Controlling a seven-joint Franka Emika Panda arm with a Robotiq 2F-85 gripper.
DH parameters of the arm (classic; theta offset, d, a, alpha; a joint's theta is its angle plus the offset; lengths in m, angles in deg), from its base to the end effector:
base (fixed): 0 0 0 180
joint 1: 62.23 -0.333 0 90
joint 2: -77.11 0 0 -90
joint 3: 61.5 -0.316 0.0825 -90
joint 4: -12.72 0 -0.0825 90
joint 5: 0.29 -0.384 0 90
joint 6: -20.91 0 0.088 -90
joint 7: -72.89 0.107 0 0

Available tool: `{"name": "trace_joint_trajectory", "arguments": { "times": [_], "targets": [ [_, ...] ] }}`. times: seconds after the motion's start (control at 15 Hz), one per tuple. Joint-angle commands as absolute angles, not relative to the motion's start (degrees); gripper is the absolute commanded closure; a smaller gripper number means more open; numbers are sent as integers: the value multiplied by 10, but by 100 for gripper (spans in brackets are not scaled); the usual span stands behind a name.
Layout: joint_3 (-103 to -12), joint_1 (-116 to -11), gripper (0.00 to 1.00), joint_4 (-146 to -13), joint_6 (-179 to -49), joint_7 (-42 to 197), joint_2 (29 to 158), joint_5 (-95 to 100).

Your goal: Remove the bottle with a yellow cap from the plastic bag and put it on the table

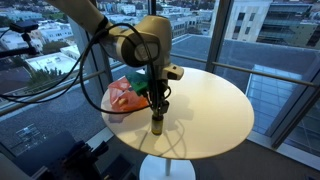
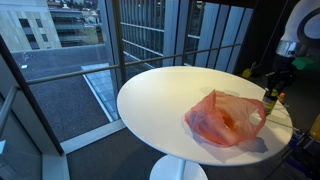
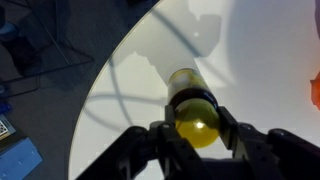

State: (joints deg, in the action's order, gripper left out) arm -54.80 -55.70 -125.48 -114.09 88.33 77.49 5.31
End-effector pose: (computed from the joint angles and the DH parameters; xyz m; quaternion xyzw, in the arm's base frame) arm 0.4686 -0.1115 0.3029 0.9760 -0.2127 -0.0305 0.0344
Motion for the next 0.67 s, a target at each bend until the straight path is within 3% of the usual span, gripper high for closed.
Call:
{"name": "trace_joint_trajectory", "arguments": {
  "times": [0.0,0.07,0.2,0.33,0.47,0.6],
  "targets": [
    [-546,-555,78,-1253,-1141,899,773,76],
    [-546,-555,77,-1254,-1141,898,772,78],
    [-546,-556,63,-1256,-1143,896,770,78],
    [-547,-557,58,-1257,-1143,895,769,78],
    [-548,-557,45,-1259,-1143,895,768,78],
    [-548,-558,38,-1260,-1144,894,767,78]
  ]
}}
